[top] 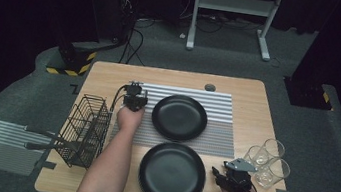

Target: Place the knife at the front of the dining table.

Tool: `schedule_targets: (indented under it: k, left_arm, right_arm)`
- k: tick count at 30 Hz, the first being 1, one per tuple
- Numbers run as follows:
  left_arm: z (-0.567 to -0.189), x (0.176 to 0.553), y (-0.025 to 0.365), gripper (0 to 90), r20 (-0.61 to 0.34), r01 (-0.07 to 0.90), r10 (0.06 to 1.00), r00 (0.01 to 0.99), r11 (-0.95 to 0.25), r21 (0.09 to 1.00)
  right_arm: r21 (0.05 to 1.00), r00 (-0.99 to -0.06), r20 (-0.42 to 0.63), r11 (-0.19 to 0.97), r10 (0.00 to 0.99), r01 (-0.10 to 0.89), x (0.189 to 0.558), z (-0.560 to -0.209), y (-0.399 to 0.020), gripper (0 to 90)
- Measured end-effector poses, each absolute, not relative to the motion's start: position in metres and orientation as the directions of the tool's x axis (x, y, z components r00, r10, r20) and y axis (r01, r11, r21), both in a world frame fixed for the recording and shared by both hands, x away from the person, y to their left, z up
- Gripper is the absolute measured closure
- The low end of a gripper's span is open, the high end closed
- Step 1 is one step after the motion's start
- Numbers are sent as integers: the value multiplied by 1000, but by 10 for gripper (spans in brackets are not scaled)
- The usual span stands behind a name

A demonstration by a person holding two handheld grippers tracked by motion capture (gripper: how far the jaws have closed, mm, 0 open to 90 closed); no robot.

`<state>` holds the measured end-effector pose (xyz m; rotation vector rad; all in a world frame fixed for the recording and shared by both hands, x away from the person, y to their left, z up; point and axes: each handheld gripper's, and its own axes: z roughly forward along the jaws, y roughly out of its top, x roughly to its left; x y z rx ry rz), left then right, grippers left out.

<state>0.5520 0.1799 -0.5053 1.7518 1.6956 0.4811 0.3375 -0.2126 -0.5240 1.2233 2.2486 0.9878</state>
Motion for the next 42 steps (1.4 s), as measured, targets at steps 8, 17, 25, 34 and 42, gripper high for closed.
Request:
schedule_targets:
  k: [8, 17, 25, 34, 42]
  left_arm:
    - [-509, 556, 180, 805, -187, 761, 978, 92, 52, 646]
    - [-509, 555, 184, 770, -90, 740, 987, 132, -37, 671]
    - [-491, 535, 172, 741, -112, 693, 990, 91, 18, 721]
    - [-472, 492, 168, 776, 1, 663, 985, 175, -118, 740]
    - [-479, 456, 163, 727, -6, 613, 987, 160, -94, 785]
  right_arm:
    - [740, -541, -10, 370, 841, 562, 338, -524, -213, 465]
    - [740, -539, -9, 368, 842, 563, 338, -524, -213, 462]
    - [739, -535, -8, 366, 845, 566, 338, -524, -213, 460]
    - [739, -537, -7, 366, 844, 565, 338, -524, -213, 462]
    - [741, -543, -9, 371, 840, 560, 338, -524, -213, 463]
